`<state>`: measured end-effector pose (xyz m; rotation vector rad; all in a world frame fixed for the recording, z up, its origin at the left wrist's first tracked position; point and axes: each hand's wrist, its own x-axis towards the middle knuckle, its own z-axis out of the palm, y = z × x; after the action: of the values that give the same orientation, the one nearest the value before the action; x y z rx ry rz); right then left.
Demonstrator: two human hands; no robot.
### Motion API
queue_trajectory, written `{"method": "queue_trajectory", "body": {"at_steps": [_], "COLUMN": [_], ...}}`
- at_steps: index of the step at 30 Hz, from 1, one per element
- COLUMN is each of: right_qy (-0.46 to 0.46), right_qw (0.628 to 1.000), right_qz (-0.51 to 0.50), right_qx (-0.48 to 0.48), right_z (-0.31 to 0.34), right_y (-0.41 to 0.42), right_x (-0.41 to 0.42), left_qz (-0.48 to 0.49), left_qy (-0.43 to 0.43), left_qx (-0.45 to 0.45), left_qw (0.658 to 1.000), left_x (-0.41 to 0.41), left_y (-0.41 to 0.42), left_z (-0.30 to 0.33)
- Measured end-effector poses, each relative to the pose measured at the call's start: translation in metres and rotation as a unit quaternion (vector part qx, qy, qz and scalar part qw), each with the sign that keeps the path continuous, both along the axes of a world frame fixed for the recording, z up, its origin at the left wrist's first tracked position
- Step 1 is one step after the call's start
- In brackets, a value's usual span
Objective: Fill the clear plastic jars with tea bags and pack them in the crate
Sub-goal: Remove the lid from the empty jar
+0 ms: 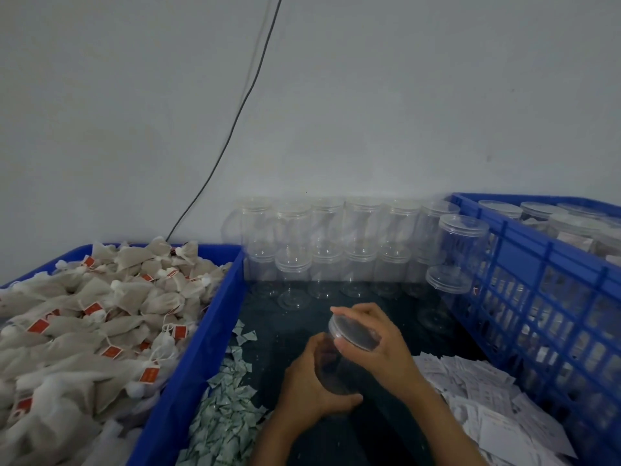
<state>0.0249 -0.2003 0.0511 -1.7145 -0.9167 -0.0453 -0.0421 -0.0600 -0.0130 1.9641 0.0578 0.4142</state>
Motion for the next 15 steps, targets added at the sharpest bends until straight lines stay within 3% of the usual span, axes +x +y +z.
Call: {"method": "queue_trajectory", "body": {"at_steps": [2, 4, 7, 10, 12, 15], "right_qy": [0.010, 0.051, 0.124, 0.115, 0.090, 0.083], "right_qw": [0.991, 0.974, 0.973, 0.969, 0.969, 0.955], "right_qz": [0.111, 0.179, 0.088, -0.048, -0.039, 0.057], "right_qx": [-0.070, -0.132, -0.170, -0.212, -0.226, -0.280], "right_z": [0.014, 0.025, 0.025, 0.017, 0.016, 0.028], "right_y": [-0.014, -0.025, -0.019, 0.001, 0.006, -0.002], "right_x": [0.007, 0.015, 0.012, 0.000, -0.003, 0.002], "left_qz": [-0.041, -0.022, 0.072, 0.113, 0.120, 0.132], "left_qy": [0.001, -0.008, -0.023, -0.023, -0.020, -0.025], "left_qx": [-0.049, -0.057, -0.007, 0.075, 0.086, 0.091], "left_qw": [0.998, 0.998, 0.997, 0.990, 0.989, 0.987], "left_x": [-0.003, -0.004, -0.004, -0.006, -0.007, -0.011], "left_y": [0.002, -0.001, 0.000, 0.001, 0.002, 0.003], "left_z": [-0.003, -0.005, -0.005, -0.004, -0.006, -0.008]}}
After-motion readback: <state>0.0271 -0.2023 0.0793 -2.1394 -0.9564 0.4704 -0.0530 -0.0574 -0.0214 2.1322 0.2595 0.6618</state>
